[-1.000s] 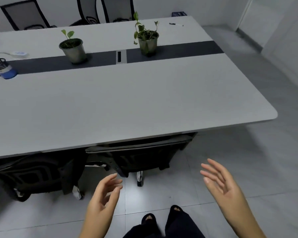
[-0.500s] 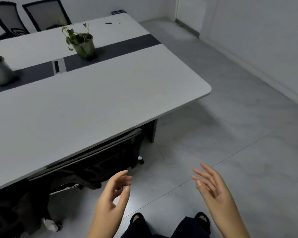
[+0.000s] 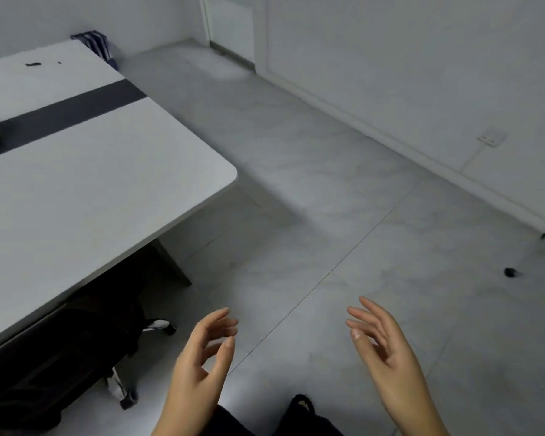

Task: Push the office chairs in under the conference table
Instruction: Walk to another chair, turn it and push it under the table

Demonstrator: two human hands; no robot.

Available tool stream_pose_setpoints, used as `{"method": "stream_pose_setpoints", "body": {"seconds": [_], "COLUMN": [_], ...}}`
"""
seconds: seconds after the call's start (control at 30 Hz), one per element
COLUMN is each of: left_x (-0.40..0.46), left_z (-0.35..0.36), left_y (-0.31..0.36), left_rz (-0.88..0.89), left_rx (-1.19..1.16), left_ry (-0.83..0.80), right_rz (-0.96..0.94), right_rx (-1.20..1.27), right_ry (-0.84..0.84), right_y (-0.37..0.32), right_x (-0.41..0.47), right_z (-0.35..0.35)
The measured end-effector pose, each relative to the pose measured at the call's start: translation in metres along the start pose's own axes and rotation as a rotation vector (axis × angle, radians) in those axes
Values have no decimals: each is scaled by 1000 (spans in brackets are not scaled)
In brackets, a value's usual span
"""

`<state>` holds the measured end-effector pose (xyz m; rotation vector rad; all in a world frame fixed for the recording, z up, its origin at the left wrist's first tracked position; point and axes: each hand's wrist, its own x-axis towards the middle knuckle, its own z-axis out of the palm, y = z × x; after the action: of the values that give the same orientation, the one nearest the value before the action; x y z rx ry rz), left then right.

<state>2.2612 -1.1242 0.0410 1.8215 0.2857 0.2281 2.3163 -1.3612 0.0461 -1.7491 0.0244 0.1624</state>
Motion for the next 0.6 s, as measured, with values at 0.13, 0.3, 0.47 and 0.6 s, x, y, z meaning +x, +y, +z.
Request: {"method": "stream_pose_setpoints", "body": {"seconds": [0.13, 0.3, 0.47, 0.6], "left_x": [25, 75, 155, 248], "left_z": [34, 69, 106, 132], "left_y": [9, 17, 19, 30], "left_rz": [-7, -23, -8, 26], "left_rx": [40, 74, 90, 85], "left_ry": [-56, -86, -93, -110], "right_rz": [23, 53, 51, 12], "right_rx": [27, 38, 12, -7], "right_ry": [5, 9, 13, 40], "right_y": [6, 15, 18, 6], "right_x": [27, 75, 159, 252], "right_z": [-25, -43, -59, -66]}}
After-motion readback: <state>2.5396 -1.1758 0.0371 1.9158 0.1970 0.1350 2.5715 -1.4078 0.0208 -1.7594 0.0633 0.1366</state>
